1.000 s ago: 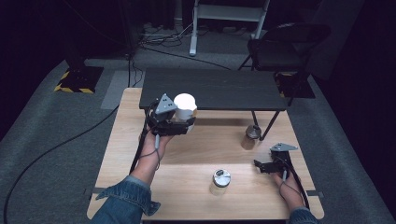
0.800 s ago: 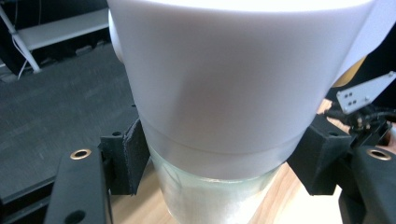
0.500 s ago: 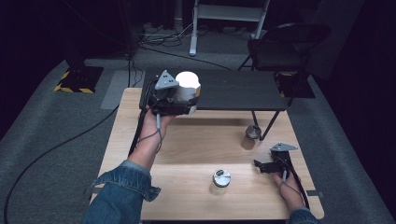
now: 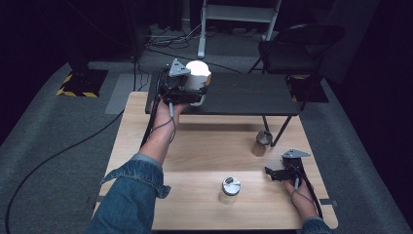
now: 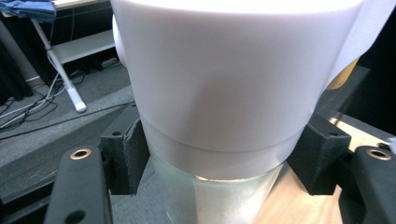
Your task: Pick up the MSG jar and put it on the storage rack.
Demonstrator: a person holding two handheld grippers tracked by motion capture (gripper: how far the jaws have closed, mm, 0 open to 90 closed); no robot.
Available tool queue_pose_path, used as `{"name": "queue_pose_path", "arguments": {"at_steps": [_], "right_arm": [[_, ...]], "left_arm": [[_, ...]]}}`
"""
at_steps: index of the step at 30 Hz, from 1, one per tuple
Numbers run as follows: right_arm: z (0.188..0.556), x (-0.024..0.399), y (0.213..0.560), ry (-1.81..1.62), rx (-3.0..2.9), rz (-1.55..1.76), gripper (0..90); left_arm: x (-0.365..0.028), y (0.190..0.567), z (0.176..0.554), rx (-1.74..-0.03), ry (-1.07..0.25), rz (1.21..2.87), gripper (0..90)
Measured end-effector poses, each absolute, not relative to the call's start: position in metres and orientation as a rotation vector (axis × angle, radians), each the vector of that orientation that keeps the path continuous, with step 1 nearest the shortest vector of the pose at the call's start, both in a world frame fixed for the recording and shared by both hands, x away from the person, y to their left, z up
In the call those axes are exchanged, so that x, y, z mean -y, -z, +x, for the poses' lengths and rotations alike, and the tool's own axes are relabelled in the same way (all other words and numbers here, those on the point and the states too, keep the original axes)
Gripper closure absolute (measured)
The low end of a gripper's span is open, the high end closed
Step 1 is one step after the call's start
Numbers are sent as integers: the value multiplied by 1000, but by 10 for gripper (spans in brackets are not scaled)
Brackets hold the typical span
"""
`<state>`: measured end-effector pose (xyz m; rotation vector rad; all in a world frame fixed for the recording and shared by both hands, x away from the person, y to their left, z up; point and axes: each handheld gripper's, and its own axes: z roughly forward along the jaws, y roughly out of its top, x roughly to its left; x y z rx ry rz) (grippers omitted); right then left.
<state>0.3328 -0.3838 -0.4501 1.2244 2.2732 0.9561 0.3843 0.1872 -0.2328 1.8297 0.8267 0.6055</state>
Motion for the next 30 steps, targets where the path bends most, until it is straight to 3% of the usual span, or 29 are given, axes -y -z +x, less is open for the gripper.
{"name": "queue_pose_path", "arguments": {"at_steps": [10,19,22,30], "right_arm": [[333,384,450,-956,-2273,1225,2],[333,383,450,-956,-2271,1227,2],[333,383,450,-955,-2271,1228,2],[333,383,450,-954,-2268,1229,2]], "left_arm": [[-181,256,406,-886,-579,1812,301],[-179,262,402,-881,-598,1787,298],[-180,262,395,-899,-618,1752,179],[-188,262,362,-865,-690,1747,103]]}}
